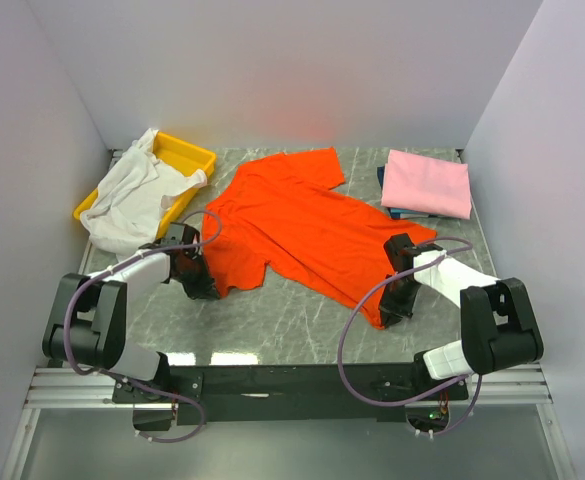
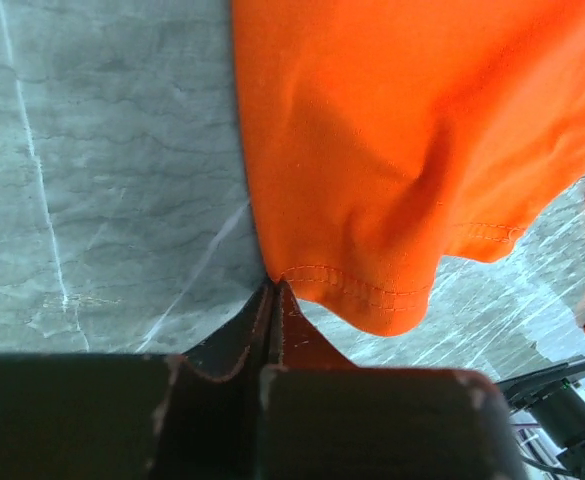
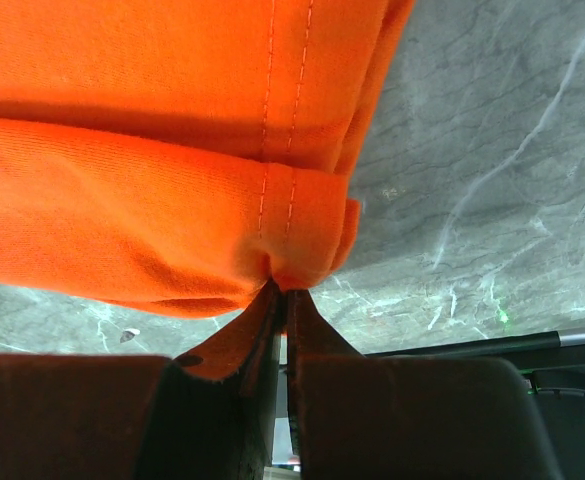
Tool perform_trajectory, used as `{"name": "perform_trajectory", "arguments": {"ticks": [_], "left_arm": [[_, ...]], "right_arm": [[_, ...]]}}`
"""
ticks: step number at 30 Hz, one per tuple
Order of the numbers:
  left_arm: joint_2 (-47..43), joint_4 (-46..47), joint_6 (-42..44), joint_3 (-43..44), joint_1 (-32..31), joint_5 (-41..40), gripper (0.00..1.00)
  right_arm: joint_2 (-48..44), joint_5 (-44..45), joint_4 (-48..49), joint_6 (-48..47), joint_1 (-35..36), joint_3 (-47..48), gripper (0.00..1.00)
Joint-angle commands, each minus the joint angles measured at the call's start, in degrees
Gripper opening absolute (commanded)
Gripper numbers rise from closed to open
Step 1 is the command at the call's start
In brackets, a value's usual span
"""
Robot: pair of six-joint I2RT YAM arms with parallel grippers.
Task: Fold and stack the t-shirts
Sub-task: Flatten the tshirt out
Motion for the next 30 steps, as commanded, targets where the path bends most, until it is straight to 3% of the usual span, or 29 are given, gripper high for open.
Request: {"name": "perform_trajectory", "arguments": {"ticks": [1,6,12,30], "left_arm": [[1.7,-0.4,1.8,-0.5,-0.5,-4.1,0.0],[-0.6,-4.8,3.6,3.8,1.0,-9.1,0.0],[-6.5,-10.4,3.5,8.1,4.7,-9.7,0.0],[-18.4,-27.6,8.4,20.5,15.4,-15.1,0.0]], "right_arm": [[-0.8,1.3,1.1,0.2,0.5,-1.3,0.07],[-1.4,1.6,-0.5,-0.5,0.5,-0.3,0.04],[-3.1,1.9,-4.2,-1.4,0.6,1.5,0.0],[-7.1,-0.6,-10.1,-1.1,6.2,-0.1,0.0]]}}
